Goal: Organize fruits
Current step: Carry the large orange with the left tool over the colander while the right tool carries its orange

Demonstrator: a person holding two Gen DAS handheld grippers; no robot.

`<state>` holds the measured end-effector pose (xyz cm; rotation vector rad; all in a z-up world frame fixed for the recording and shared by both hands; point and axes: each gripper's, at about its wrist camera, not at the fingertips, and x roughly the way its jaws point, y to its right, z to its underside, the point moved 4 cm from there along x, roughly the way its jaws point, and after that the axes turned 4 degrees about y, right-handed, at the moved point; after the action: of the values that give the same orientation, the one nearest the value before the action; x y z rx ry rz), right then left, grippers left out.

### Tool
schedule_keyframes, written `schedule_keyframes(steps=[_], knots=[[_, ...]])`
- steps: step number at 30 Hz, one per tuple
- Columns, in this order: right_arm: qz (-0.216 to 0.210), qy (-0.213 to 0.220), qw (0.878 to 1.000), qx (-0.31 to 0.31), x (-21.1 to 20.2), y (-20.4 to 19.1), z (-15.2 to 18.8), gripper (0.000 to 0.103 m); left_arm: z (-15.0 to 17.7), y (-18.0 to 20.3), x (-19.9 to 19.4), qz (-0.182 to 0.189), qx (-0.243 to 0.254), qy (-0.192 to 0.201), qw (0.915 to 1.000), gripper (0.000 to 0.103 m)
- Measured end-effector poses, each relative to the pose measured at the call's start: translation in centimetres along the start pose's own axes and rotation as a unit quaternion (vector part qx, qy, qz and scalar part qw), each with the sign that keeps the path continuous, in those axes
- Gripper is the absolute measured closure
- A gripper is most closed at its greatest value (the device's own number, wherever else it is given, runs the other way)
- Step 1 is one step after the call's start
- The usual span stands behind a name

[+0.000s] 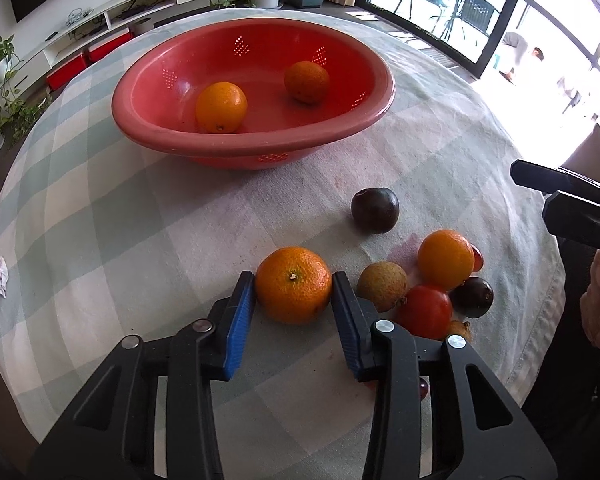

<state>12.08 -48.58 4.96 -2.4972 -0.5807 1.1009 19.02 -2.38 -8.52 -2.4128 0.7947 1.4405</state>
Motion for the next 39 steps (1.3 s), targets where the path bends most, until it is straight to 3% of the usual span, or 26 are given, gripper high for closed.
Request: schedule_keyframes(steps=[4,7,13,17,22,39], knots=[[0.020,-0.016,0.999,-0.045,-0.5,-1.1,-0.5,0.022,0.3,-0.5,-0.4,0.004,-0.011,0.012,0.9999,0.067],[0.012,-0.044,0.993,-0.106,-0.3,-2.6,-0.1,0.024,0.7,-1.2,-1.6,0.012,-0.035,0.035,0.9987,0.067],[0.021,-0.108,0.968,-0.225,1.5,-4.7,0.8,0.031,2.5,-2.7,-3.9,0.040,-0.101,0.091,0.9899,0.067],[0.016,-0.144,0.954,-0.263,3.1,-5.5,0.9,0.035,3.5,-3.3,-4.6,0.051,-0.116,0.112,0.9855,0.067],[0.026,-0.191,0.939,-0.285,5.3,-5.2,1.3,0.043,4.0,-4.5,-5.2,0.061,-0.134,0.131,0.9804,0.067],[-0.013,-0.255,0.922,-0.290,7.6,-4.3,1.4,0.054,4.2,-4.4,-4.3,0.073,-0.138,0.127,0.9796,0.067]])
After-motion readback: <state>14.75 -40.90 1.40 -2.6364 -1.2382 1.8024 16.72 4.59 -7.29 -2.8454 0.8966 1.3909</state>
